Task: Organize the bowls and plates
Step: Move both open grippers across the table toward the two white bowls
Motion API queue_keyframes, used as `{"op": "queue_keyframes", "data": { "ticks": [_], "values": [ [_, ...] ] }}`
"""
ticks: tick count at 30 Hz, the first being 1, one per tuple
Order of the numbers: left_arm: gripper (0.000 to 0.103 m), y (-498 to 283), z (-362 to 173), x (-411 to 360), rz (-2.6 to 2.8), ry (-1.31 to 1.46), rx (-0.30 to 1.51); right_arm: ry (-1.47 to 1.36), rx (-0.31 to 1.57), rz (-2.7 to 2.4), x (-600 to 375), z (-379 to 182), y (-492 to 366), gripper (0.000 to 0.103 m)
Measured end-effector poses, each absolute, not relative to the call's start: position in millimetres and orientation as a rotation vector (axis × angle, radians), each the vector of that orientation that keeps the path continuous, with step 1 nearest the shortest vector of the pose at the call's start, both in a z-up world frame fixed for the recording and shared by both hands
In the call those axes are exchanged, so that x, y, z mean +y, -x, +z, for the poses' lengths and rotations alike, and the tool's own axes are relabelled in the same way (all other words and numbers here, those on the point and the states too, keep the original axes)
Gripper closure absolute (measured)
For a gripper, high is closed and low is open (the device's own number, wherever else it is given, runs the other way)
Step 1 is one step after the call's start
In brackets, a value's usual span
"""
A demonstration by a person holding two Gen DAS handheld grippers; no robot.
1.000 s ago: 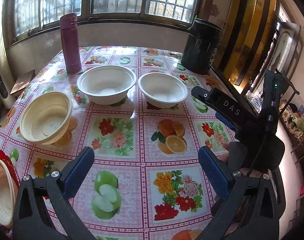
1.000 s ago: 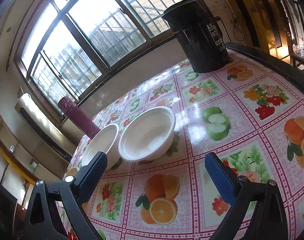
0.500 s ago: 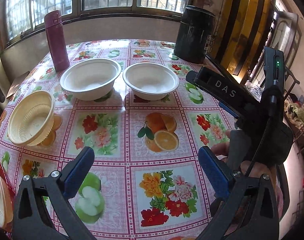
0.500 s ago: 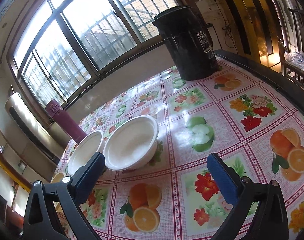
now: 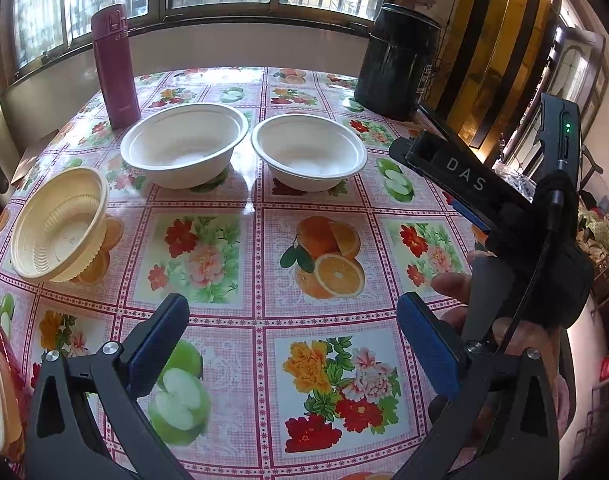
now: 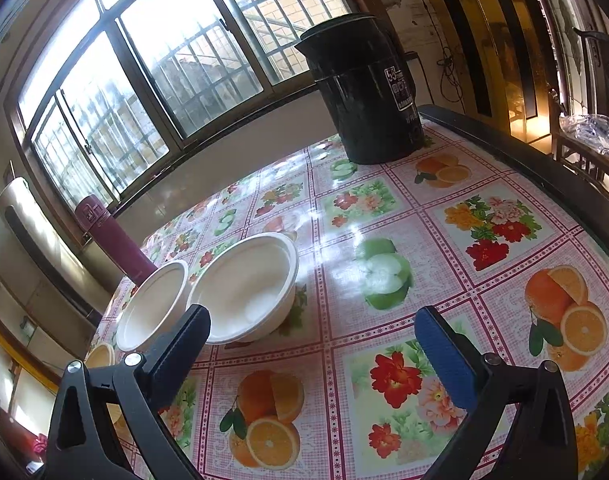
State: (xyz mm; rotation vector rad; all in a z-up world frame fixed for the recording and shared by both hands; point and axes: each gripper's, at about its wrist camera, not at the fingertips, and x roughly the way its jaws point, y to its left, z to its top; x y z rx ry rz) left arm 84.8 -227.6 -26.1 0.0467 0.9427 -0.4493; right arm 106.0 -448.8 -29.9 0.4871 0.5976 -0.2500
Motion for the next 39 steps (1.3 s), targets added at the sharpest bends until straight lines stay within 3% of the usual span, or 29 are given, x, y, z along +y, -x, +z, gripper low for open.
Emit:
{"op": "queue_keyframes", "data": {
  "ticks": [39],
  "values": [
    [0.0, -80, -42, -234, -0.486, -0.057, 1.031, -0.563, 0.635, -0.284, -461, -39, -104, 0.0]
  ]
}}
